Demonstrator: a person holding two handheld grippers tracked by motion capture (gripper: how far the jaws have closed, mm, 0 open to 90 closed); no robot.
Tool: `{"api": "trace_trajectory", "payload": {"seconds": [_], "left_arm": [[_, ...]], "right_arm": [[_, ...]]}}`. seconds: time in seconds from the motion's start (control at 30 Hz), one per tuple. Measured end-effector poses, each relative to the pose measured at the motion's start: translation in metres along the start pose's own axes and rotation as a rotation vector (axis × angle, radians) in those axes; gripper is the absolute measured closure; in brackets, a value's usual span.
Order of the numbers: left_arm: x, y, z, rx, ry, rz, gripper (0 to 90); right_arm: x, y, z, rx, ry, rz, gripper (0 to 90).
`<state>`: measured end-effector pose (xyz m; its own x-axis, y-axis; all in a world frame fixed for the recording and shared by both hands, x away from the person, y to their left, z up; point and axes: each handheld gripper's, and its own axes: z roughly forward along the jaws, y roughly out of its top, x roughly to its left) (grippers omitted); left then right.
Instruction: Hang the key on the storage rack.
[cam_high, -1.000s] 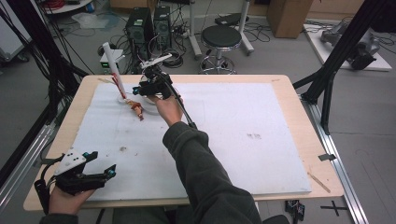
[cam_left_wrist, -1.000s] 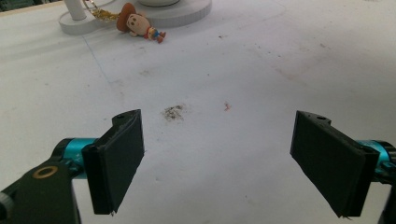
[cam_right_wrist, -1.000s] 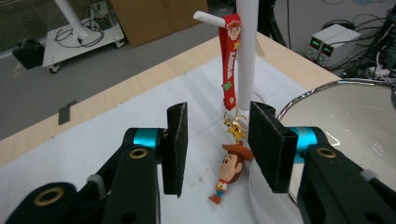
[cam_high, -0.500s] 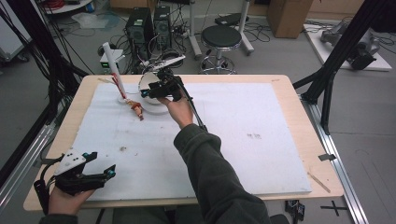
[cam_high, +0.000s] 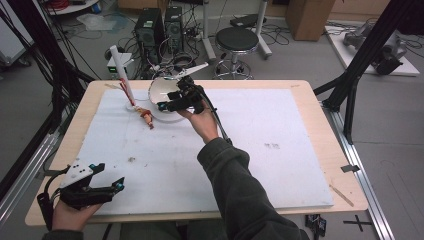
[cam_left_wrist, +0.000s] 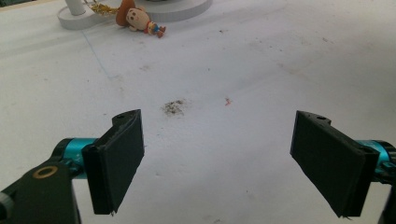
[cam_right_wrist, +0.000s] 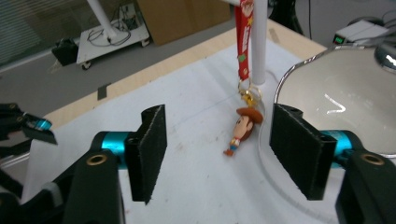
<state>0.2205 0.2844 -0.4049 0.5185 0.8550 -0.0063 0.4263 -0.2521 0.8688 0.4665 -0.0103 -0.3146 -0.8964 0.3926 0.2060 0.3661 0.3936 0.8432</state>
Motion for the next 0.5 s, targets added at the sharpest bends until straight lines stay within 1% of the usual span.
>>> {"api": "trace_trajectory", "payload": {"seconds": [0.1,0.2,0.3,0.43,0.5], "left_arm": [[0.0,0.0,0.0,-0.004,0.001,-0.003,17.9],[0.0,0.0,0.0,-0.001,0.001,-0.004,17.9],[0.0,0.001,0.001,0.001,-0.002,0.001,17.9],[-0.001,0.001,0.002,0.003,0.001,0.0,17.9],[-0.001,0.002,0.002,0.003,0.001,0.001,17.9]], "right_arm": [[0.004,-0.001,-0.006,-0.012,-0.004,-0.016,35.7],[0.006,-0.004,-0.011,-0.007,-0.006,-0.03,34.9],[0.006,-0.008,-0.017,-0.009,-0.011,-0.036,34.2],[0.004,-0.015,-0.025,-0.006,-0.015,-0.031,33.0],[0.003,-0.019,-0.028,-0.013,-0.015,-0.028,32.8]]}}
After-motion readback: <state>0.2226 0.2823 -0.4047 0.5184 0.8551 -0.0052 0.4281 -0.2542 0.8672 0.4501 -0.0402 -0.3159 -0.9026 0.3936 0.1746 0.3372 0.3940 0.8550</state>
